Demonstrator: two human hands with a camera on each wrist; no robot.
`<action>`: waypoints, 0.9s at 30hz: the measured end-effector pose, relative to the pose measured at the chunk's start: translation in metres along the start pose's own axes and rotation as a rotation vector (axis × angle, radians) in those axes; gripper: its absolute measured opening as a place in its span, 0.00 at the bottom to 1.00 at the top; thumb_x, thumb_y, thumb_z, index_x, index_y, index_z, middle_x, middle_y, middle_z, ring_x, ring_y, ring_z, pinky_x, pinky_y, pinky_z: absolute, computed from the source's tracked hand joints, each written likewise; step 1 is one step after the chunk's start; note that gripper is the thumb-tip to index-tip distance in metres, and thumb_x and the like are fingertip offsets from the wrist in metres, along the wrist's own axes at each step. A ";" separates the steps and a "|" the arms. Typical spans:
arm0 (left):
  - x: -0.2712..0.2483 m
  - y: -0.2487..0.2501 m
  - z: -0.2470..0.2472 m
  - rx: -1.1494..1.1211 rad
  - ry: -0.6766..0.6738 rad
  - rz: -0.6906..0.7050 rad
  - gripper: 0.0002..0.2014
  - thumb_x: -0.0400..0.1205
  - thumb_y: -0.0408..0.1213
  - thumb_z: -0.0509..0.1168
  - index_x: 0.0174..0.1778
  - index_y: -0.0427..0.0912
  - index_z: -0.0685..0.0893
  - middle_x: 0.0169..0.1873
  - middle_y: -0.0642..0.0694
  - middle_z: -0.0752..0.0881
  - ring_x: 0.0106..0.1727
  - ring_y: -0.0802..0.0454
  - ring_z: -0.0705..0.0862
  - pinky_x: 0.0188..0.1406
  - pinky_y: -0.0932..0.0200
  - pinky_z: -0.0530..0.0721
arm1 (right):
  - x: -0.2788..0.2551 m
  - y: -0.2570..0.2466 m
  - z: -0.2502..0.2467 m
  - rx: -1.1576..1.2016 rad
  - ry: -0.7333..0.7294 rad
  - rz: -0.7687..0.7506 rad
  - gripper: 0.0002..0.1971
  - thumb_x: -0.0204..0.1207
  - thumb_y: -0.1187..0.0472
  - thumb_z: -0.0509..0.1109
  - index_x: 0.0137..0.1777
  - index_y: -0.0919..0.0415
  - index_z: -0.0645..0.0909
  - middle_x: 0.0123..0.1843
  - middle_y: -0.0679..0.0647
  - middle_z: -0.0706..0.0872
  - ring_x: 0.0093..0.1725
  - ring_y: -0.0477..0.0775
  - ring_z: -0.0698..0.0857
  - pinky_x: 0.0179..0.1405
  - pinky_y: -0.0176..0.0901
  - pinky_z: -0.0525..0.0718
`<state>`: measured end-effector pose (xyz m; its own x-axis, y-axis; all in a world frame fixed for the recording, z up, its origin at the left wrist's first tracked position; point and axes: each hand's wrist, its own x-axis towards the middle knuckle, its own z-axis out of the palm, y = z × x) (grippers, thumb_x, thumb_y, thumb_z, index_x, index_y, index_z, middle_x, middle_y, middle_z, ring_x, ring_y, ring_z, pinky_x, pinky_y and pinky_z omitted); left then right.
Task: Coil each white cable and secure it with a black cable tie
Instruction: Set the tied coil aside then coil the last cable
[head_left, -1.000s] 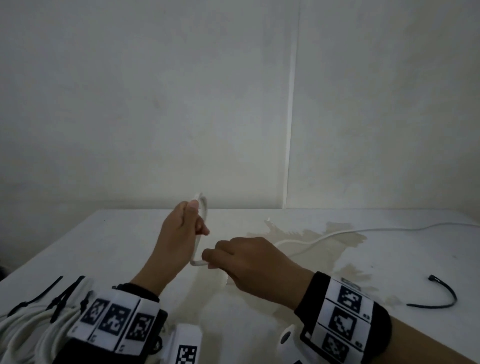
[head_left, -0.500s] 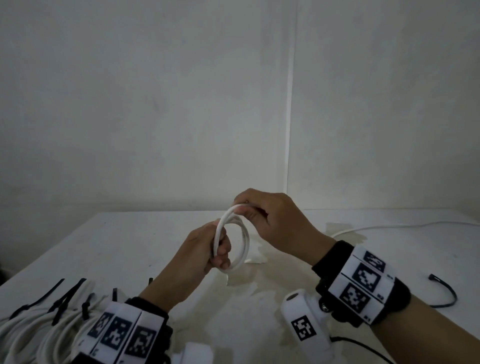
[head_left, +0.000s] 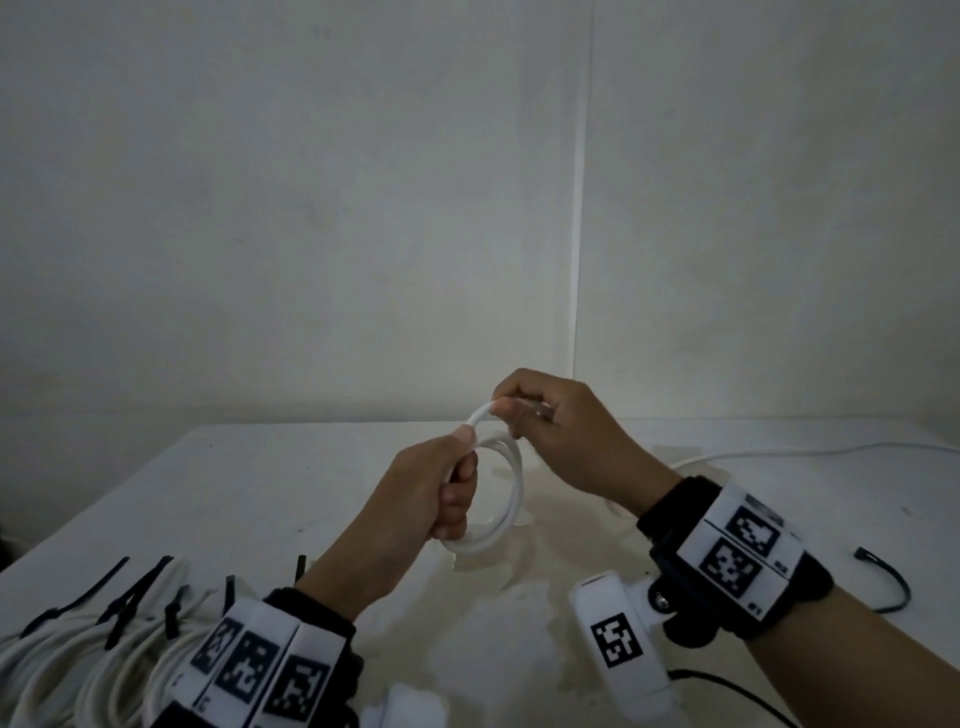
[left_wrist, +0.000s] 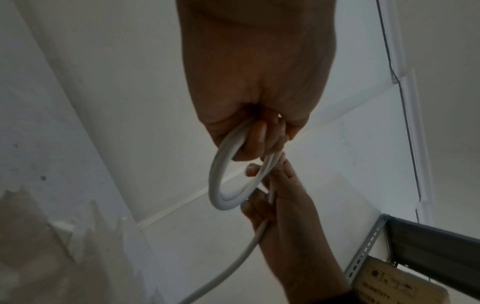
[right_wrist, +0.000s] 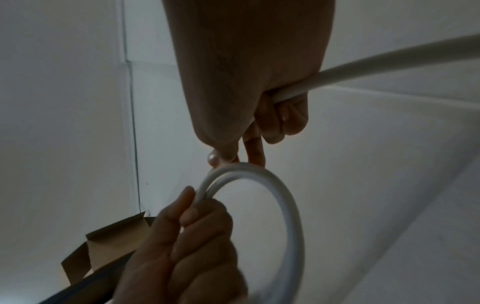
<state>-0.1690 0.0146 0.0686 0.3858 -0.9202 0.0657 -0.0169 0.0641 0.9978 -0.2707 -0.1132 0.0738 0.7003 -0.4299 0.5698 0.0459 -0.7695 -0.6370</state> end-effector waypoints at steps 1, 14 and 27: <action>0.001 0.001 0.000 -0.014 0.023 0.010 0.20 0.86 0.41 0.49 0.26 0.42 0.66 0.15 0.54 0.63 0.16 0.59 0.58 0.15 0.68 0.61 | -0.002 -0.001 0.003 0.064 -0.034 0.021 0.10 0.82 0.59 0.61 0.39 0.51 0.77 0.35 0.49 0.83 0.33 0.44 0.79 0.38 0.36 0.76; 0.008 0.008 -0.006 -0.334 0.103 0.101 0.20 0.85 0.45 0.51 0.26 0.44 0.67 0.15 0.55 0.61 0.14 0.62 0.58 0.12 0.70 0.63 | -0.006 0.002 0.016 0.228 -0.025 0.050 0.13 0.85 0.57 0.51 0.46 0.58 0.77 0.31 0.49 0.79 0.23 0.38 0.73 0.27 0.26 0.69; 0.020 0.004 -0.035 -0.500 0.382 0.212 0.17 0.86 0.43 0.52 0.29 0.45 0.67 0.14 0.57 0.64 0.13 0.61 0.60 0.12 0.71 0.62 | -0.019 0.060 0.013 -0.160 0.015 0.090 0.16 0.84 0.63 0.56 0.68 0.56 0.76 0.41 0.43 0.81 0.39 0.37 0.78 0.42 0.26 0.74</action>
<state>-0.1291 0.0098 0.0738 0.7227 -0.6723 0.1604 0.2659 0.4846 0.8333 -0.2720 -0.1450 0.0179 0.6856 -0.5067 0.5226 -0.1313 -0.7922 -0.5959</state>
